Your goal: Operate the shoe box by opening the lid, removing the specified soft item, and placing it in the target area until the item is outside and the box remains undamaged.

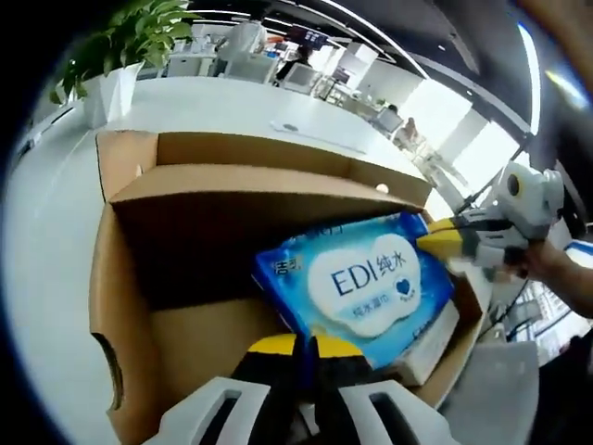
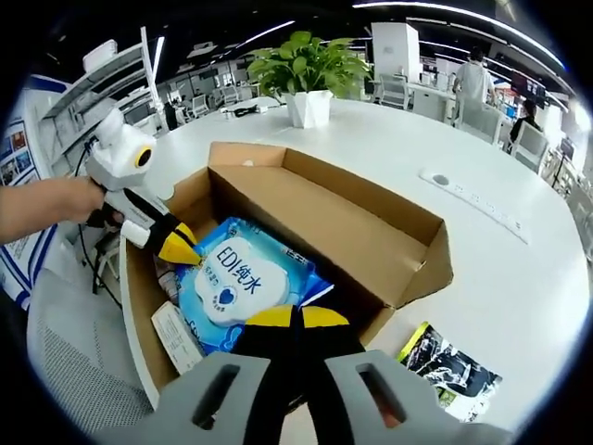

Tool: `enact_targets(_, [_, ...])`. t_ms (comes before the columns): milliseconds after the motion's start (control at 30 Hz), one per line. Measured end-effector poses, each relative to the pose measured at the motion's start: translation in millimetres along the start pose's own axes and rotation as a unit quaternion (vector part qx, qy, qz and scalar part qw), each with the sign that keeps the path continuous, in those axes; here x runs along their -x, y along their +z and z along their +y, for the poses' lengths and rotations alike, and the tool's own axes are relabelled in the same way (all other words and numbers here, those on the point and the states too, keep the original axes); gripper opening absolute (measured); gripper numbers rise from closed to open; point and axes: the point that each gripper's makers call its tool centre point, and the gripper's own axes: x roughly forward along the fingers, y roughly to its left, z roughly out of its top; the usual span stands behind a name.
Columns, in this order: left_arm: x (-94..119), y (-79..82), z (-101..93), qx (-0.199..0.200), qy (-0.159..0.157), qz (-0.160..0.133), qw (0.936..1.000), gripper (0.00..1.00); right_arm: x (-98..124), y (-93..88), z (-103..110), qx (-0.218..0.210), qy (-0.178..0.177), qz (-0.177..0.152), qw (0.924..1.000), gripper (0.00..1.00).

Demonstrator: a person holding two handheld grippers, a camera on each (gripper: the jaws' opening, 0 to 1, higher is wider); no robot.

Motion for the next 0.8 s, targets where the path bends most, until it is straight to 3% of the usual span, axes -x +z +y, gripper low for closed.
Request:
enact_targets(333, [8.9, 5.0, -1.1, 0.008, 0.002, -0.011, 0.9999, 0.01, 5.6, 2.5, 3.6, -0.02, -0.002, -0.013, 0.9997, 0.0])
enact_targets(800, [30.0, 13.9, -7.5, -0.01, 0.014, -0.021, 0.9996, 0.01, 17.3, 14.0, 11.2, -0.029, 0.003, -0.036, 0.9989, 0.0])
